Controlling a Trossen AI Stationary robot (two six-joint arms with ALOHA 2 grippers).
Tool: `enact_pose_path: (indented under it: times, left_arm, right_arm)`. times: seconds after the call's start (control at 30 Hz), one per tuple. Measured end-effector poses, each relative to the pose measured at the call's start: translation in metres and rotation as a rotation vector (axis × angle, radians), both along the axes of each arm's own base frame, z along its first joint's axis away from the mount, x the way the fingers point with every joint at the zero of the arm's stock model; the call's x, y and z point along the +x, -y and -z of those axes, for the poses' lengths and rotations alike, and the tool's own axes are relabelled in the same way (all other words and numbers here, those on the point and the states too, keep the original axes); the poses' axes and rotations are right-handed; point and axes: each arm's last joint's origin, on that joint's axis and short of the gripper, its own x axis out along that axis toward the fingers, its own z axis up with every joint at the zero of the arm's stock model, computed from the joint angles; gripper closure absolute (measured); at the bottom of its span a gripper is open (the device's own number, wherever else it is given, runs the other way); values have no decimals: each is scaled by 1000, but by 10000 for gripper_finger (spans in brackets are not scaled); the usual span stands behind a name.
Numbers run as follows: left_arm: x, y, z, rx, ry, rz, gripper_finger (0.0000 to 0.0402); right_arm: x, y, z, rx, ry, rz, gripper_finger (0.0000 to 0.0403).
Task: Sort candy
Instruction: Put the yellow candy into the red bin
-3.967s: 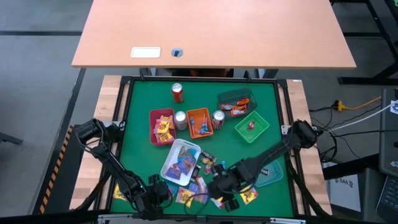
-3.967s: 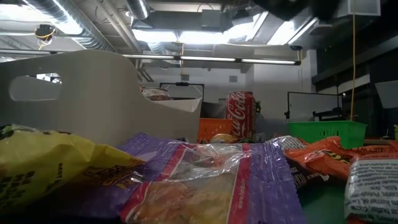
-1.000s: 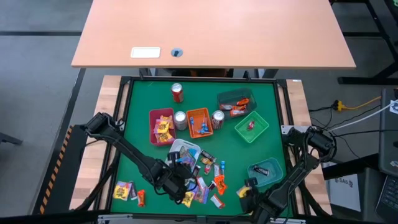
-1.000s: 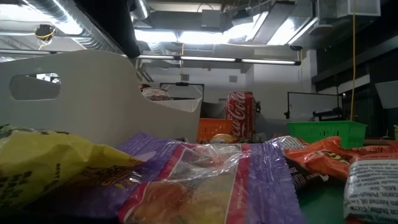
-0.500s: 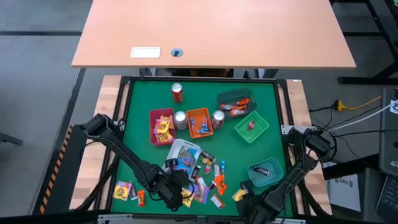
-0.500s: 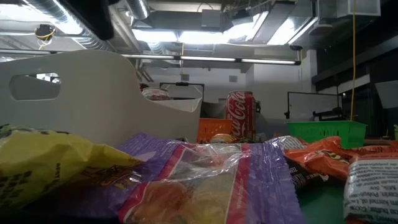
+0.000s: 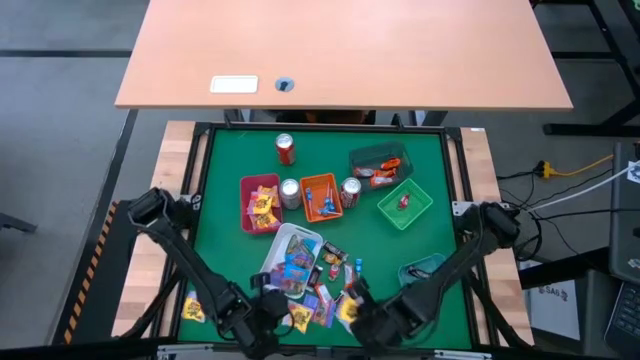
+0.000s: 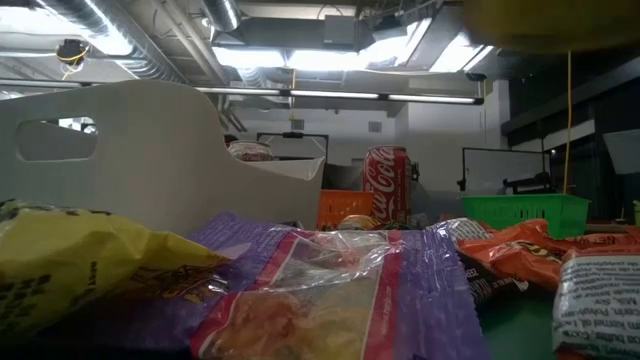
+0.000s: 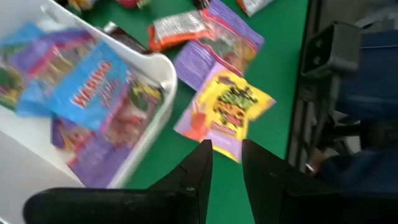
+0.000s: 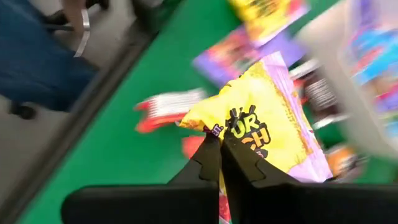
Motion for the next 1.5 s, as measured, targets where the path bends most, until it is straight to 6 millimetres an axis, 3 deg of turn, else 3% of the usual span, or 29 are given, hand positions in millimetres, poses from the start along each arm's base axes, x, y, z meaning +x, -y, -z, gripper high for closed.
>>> enact_pose_path:
  times: [0.23,0.47,0.73,0.9,1.23,1.5]
  left_arm:
    - [-17,16,0,-26,11,-2,325]
    - [-25,24,-1,-21,42,-17,325]
    - [-26,24,-1,-19,44,-15,325]
    - [-26,24,-1,-17,42,-16,325]
    - [-28,26,-1,-25,38,-7,325]
    - [-28,26,-1,-21,37,0,325]
  right_arm:
    - [50,48,-11,-42,151,-2,396]
    - [100,116,-23,-37,328,79,397]
    - [140,198,-36,174,505,140,397]
    - [162,236,-24,236,595,170,397]
    - [179,272,3,247,622,259,392]
    - [181,280,6,191,633,239,301]
